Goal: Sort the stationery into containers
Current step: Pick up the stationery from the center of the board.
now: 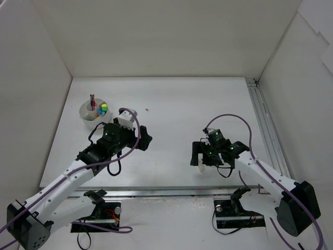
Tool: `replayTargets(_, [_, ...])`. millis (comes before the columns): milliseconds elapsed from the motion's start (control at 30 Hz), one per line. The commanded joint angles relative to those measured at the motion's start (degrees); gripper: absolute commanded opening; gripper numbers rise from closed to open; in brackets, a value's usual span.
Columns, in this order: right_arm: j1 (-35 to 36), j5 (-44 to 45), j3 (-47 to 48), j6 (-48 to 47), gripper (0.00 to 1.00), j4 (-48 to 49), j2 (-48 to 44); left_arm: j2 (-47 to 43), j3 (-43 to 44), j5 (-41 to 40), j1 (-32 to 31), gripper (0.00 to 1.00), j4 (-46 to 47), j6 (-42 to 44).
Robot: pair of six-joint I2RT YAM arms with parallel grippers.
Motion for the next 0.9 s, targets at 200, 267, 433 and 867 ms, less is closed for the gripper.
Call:
replayTargets(200, [6.23,2.16,1.52,1.41,0.81,6.99,10.97,-1.53,1.63,-0.62,-1.62,0.99,1.97,1.09])
replayTargets(267, [6.41,4.1,1.79,2.02,0.68,6.9,12.74,-1.7,1.8,-1.06,-1.62,0.99,1.53,1.18])
replayTargets(433, [6.67,6.38,1.35,4.39,0.38,6.82,14.86,-3.11,1.63,-1.85,-2.15,0.99,0.48,1.01])
replayTargets(867, [6.94,-1.86,2.84,-4.56,0.13,7.16,2.56,-1.36,2.77,8.95,-2.15,0.99,3.72,-0.05])
